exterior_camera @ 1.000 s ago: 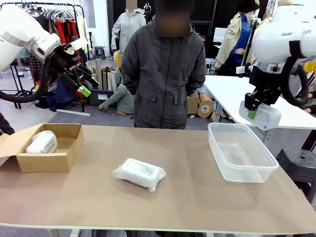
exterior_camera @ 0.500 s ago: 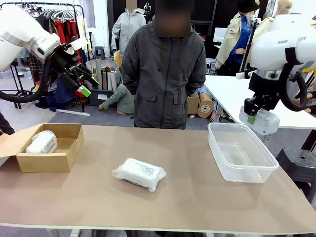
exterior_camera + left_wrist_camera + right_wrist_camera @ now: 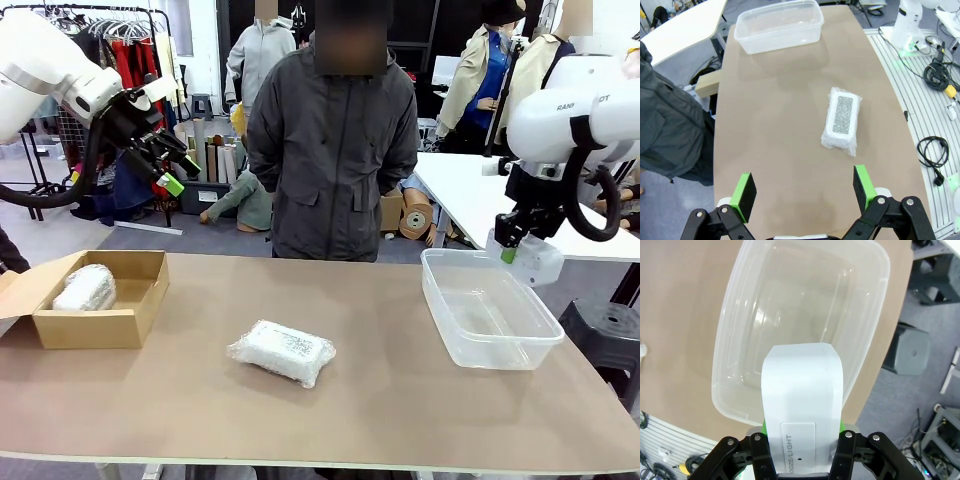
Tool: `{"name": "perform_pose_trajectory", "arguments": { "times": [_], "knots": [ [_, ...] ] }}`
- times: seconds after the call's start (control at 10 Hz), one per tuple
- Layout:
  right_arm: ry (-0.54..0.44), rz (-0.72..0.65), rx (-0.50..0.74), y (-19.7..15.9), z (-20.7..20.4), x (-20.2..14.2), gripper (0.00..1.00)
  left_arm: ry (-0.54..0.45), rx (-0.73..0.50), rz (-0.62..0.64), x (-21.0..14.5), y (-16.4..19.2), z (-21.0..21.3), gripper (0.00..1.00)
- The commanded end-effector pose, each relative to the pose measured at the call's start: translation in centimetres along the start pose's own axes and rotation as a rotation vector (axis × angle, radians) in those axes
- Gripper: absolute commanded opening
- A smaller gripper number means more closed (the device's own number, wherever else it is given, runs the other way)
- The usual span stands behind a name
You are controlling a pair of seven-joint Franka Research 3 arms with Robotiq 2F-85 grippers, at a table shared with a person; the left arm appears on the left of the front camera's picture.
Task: Separate and place wrapped and unwrapped clocks.
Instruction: If the picked Digital clock is wrapped, place it in the Package Box ; if not, place it in the Organizing box.
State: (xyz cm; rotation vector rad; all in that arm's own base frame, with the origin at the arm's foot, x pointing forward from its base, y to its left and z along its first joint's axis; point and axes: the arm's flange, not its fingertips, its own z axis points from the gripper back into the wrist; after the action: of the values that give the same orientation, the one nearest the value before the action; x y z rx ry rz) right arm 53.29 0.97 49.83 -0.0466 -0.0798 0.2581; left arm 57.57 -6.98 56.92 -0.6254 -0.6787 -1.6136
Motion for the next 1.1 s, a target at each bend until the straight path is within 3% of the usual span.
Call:
{"name": "perform_pose_trajectory", "arguments": {
  "times": [0.0, 0.6, 1.0],
  "knots": [
    [-0.054, -0.028, 0.027, 0.0, -1.2, -0.4, 0.00, -0.007, -0.003, -0.003, 0.1, -0.1, 0.1, 1.00],
    [-0.125, -0.094, 0.048, 0.8, -5.5, 0.5, 0.00, -0.007, -0.003, -0.003, 0.1, -0.1, 0.1, 1.00],
    [-0.117, -0.179, 0.077, -0.2, -7.9, 2.1, 0.00, -0.007, -0.003, -0.003, 0.1, -0.1, 0.1, 1.00]
  ]
}}
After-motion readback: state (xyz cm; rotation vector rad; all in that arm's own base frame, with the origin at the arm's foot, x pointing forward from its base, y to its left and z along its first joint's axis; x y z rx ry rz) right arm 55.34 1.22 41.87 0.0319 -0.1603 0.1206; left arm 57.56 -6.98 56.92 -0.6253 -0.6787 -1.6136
